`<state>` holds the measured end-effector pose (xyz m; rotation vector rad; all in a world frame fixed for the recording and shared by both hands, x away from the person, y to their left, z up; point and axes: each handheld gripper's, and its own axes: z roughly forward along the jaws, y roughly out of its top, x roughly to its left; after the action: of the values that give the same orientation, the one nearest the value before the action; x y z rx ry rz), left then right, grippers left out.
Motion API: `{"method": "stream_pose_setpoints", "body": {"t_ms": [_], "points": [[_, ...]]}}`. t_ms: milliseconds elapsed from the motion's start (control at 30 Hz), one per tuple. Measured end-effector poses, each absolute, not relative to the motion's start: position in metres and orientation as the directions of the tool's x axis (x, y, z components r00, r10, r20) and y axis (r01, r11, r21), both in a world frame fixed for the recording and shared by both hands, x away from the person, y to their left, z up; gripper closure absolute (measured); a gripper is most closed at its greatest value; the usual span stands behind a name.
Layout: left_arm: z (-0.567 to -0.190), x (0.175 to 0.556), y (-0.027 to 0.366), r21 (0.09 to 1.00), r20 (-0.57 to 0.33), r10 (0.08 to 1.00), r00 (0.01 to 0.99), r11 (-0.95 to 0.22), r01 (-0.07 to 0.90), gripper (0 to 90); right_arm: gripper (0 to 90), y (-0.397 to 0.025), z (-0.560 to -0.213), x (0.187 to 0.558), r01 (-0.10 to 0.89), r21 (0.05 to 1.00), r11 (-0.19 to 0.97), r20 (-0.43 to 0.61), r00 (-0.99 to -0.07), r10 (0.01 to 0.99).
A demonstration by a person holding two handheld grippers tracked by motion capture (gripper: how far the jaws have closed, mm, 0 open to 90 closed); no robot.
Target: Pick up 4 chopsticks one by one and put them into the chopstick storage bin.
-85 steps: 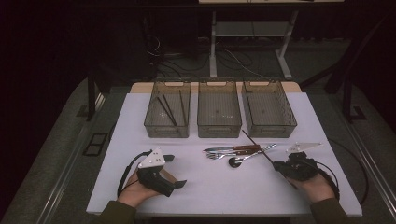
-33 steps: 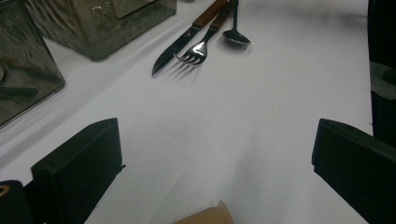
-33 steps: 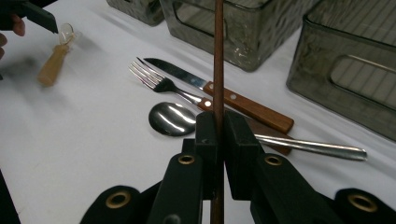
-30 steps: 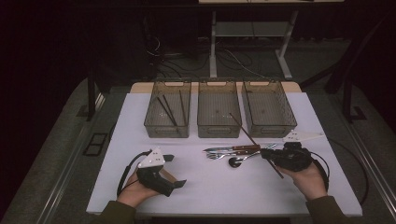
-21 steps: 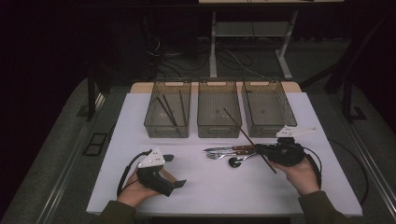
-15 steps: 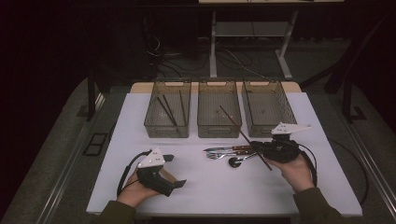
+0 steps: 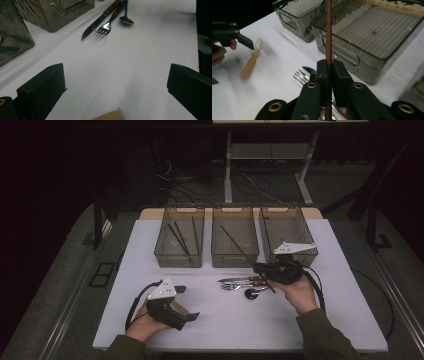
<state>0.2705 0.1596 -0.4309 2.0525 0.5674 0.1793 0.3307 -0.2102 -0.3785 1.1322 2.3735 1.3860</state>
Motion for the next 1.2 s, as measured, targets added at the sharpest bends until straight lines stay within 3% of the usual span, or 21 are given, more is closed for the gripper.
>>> {"method": "stream_pose_setpoints", "body": {"t_ms": [867,1200], "points": [[-0.43,0.271,0.162,0.847,-0.109,0.465,0.878,-0.419,0.327,0.8,84.2,-0.136,-0.353,0.384,0.502,0.819,0.278,0.189,-0.693,0.696],[-0.43,0.271,0.163,0.85,-0.108,0.464,0.879,-0.416,0.323,0.8,84.2,-0.102,-0.347,0.41,0.53,0.814,0.237,0.226,-0.665,0.712]]}}
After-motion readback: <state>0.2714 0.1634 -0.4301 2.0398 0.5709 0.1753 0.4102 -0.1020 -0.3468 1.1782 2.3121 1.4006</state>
